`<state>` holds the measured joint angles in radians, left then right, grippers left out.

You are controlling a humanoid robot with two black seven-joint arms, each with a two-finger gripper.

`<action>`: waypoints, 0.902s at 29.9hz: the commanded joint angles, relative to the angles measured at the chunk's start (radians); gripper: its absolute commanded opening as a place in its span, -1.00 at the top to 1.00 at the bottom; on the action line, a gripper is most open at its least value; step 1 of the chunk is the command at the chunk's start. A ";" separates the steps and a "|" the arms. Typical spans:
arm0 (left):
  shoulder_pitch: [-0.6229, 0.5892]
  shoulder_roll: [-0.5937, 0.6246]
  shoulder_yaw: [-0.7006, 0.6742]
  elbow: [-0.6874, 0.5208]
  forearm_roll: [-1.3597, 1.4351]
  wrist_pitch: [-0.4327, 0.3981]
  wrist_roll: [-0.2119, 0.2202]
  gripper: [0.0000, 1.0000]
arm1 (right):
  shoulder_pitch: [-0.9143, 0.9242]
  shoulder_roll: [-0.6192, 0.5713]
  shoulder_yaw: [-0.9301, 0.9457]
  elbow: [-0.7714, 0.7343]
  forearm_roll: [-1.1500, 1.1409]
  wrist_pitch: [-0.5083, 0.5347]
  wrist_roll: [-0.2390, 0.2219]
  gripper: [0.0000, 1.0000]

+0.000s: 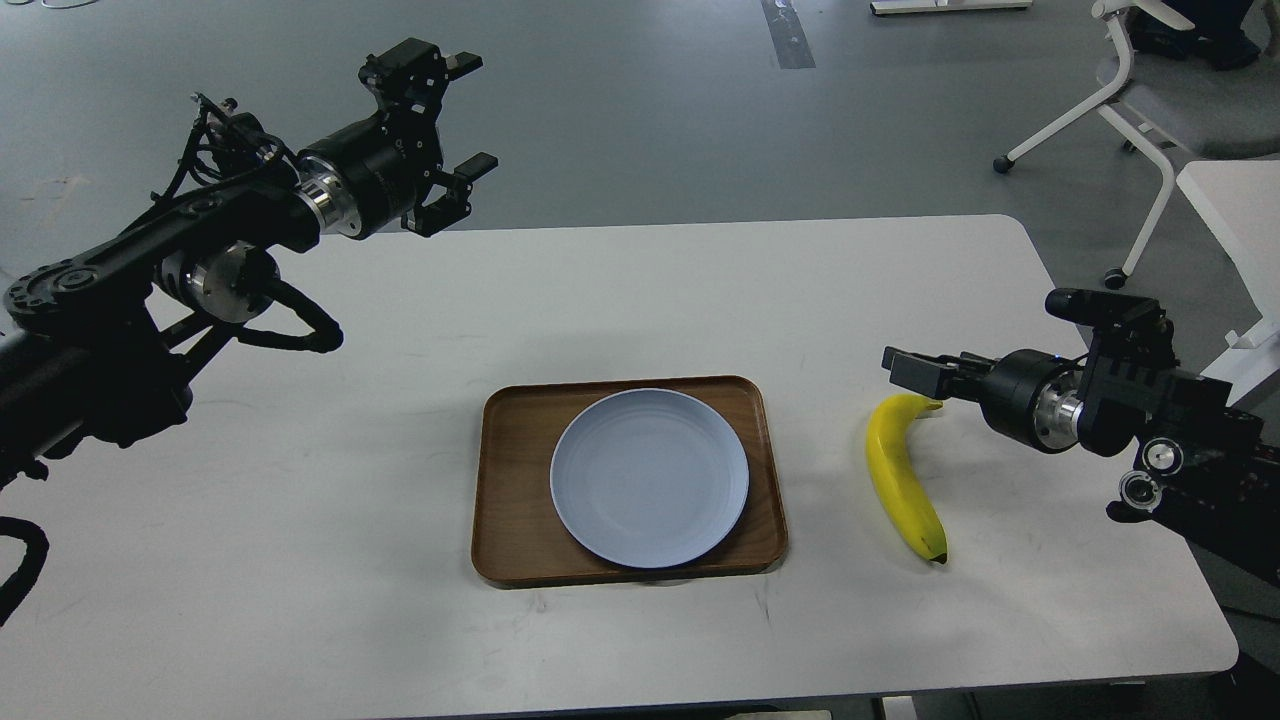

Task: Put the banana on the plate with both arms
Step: 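Lower the right gripper onto the yellow banana and close it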

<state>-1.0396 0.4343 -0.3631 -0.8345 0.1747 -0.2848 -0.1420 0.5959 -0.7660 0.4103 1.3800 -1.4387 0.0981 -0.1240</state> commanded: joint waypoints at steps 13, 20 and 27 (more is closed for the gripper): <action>0.041 0.035 0.006 0.008 0.006 0.003 -0.011 -0.97 | -0.087 0.080 -0.019 0.002 -0.015 -0.015 -0.135 0.92; 0.067 0.034 0.015 0.009 0.014 0.004 -0.011 -0.97 | -0.080 0.085 -0.010 0.011 -0.008 -0.087 -0.135 1.00; 0.079 0.032 0.016 0.009 0.015 0.004 -0.011 -0.97 | -0.067 0.120 -0.008 0.059 -0.003 -0.130 -0.123 1.00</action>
<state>-0.9637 0.4661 -0.3466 -0.8252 0.1901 -0.2798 -0.1538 0.5182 -0.6612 0.4007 1.4202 -1.4431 -0.0254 -0.2539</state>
